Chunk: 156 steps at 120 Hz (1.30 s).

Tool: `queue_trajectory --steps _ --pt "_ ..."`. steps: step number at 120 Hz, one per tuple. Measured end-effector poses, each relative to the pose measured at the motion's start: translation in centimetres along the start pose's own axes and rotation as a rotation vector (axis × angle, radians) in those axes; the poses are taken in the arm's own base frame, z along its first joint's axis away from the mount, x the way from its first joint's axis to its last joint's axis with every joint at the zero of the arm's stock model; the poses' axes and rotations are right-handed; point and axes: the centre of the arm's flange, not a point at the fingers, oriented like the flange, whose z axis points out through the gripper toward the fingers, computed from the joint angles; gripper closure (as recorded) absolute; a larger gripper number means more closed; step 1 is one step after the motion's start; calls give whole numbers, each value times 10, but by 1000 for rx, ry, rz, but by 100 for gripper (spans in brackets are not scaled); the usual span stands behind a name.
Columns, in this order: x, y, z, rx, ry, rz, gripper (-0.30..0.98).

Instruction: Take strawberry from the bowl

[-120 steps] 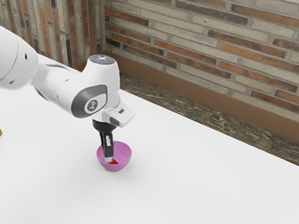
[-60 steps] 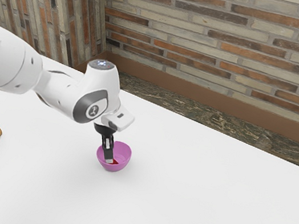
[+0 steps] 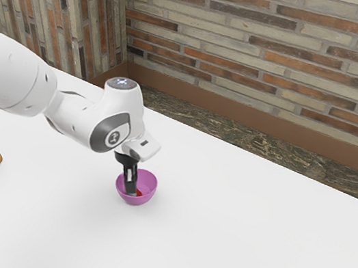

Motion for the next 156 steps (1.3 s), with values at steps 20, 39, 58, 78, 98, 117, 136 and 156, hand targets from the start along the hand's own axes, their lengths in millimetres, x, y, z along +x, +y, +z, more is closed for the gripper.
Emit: queue_trajectory --steps 20,39,58,78,98,117,136,156 --pt "7 1 0 6 12 20 34" --pt "8 2 -2 -8 35 0 35" --pt "1 -4 -3 -13 47 -23 35" --pt "-1 -7 0 -18 48 -30 36" --pt "-2 -7 1 -29 58 -46 36" --pt "-7 -9 1 -39 67 -66 38" --pt "-7 -10 2 -49 80 -87 54" --pt "-7 -10 1 -44 84 -96 64"
